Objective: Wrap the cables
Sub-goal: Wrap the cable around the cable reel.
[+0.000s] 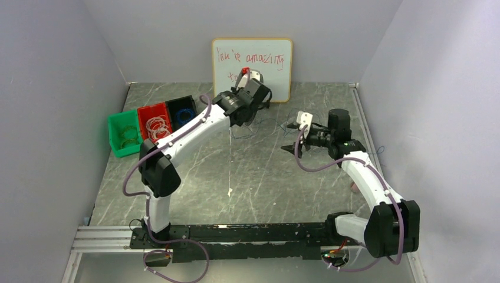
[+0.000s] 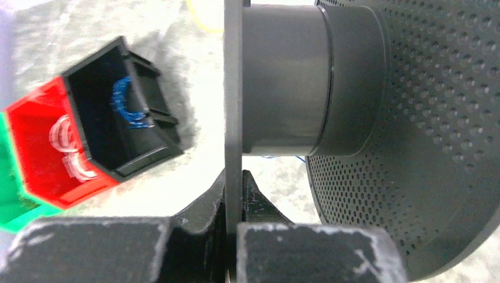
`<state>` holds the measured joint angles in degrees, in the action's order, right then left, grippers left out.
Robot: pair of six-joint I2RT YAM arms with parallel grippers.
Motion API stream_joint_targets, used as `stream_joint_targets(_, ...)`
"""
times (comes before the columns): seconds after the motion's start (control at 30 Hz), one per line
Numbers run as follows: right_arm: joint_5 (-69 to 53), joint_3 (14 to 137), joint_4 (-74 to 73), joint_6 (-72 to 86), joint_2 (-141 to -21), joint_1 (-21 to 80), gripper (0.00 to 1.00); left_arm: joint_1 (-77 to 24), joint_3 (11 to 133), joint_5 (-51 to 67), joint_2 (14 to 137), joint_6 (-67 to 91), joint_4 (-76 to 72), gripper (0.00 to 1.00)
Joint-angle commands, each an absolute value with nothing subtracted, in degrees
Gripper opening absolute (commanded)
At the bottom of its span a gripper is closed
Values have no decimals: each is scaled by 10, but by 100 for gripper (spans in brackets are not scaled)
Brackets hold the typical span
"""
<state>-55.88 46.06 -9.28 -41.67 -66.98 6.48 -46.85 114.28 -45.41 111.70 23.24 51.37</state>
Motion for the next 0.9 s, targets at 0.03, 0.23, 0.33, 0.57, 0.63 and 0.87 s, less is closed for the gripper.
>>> stream_joint_targets(0.03, -552, 506, -108, -458, -689, 118, 85, -418, 1088, -233, 990, 170, 395, 3)
stream_joint_targets(0.23, -536, 515, -96, -481, -725, 153, 87, -363, 1070, -54, 938, 119, 389, 2)
stream_joint_targets(0.33, -532, 509, -63, -492, -737, 166, 88, -348, 1071, 28, 923, 99, 397, 2)
stream_joint_targets(0.57, -539, 551, -48, -471, -798, 186, 89, -337, 1091, 138, 900, 58, 426, 2)
stream_joint_targets(0.63, -540, 570, -58, -476, -823, 191, 89, -332, 1101, 150, 895, 58, 429, 2)
stream_joint_targets(0.87, -522, 568, -64, -567, -879, 213, 89, -313, 1133, 220, 886, 68, 441, 2)
